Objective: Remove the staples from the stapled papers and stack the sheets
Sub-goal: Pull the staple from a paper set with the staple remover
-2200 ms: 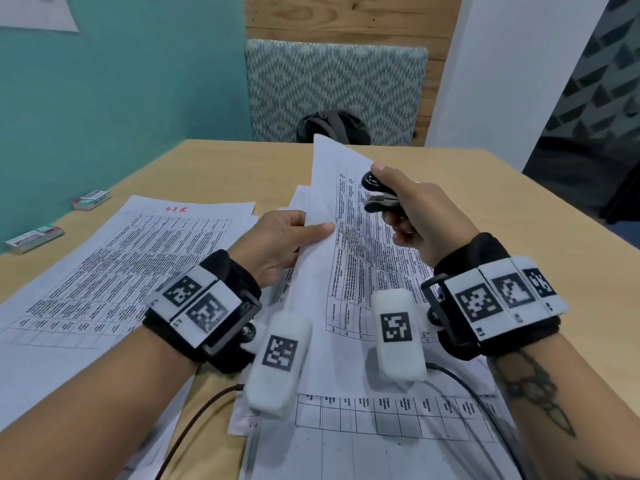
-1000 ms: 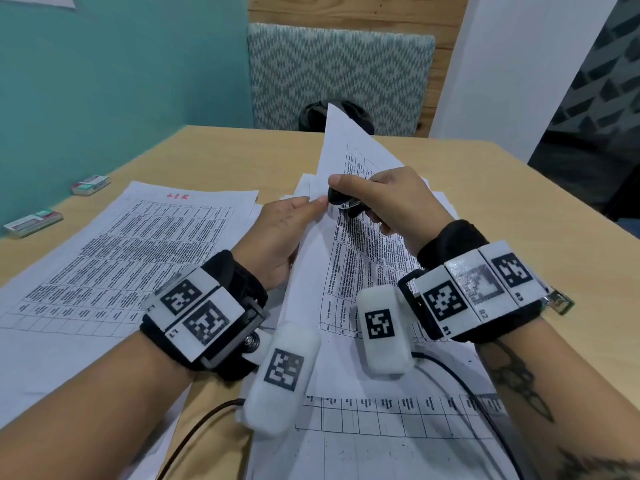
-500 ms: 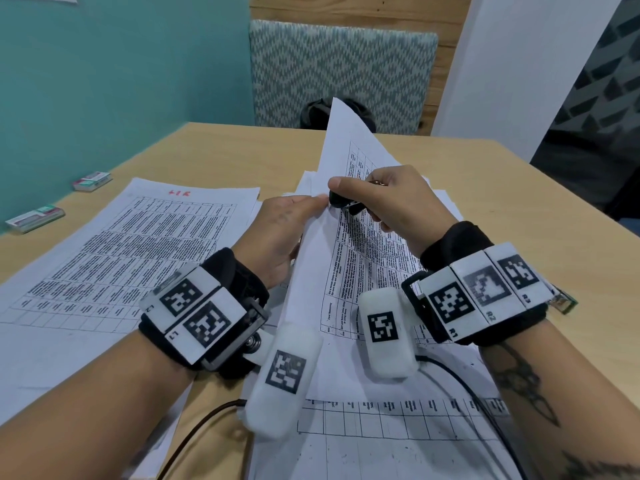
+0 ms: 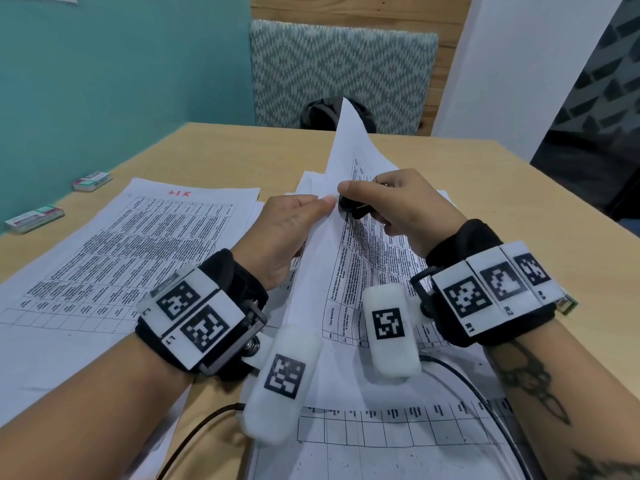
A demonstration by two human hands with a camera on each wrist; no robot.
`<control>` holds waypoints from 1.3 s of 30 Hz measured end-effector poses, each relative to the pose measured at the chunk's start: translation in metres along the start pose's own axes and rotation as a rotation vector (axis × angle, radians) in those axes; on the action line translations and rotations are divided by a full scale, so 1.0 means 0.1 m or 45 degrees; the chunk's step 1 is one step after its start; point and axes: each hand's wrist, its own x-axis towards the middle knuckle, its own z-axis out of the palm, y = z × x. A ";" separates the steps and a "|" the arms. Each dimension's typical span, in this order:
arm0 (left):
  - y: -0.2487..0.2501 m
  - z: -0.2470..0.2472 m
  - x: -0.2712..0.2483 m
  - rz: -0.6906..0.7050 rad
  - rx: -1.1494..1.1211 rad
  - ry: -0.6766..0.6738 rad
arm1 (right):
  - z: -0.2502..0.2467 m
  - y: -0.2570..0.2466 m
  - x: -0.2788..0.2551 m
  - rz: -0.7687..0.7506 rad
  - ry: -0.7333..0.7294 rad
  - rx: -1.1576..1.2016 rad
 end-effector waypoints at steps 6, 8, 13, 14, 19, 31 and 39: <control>-0.03 -0.02 0.04 -0.038 -0.003 -0.039 | 0.00 -0.01 0.04 0.265 -0.083 0.243; -0.04 -0.05 0.06 -0.037 -0.009 -0.073 | 0.01 -0.02 0.06 0.317 -0.106 0.295; -0.05 -0.04 0.08 -0.044 -0.038 -0.021 | 0.02 -0.04 0.06 0.392 -0.141 0.369; -0.05 -0.03 0.09 -0.037 -0.049 -0.001 | 0.02 -0.04 0.06 0.387 -0.136 0.364; -0.04 0.02 0.09 0.027 -0.071 0.107 | 0.05 -0.10 0.01 0.260 -0.042 0.186; -0.07 0.01 0.09 0.055 0.090 0.240 | 0.04 -0.18 -0.07 -0.058 0.252 -0.405; -0.13 -0.05 0.13 -0.084 0.066 0.119 | -0.21 -0.12 -0.13 0.143 0.115 -0.654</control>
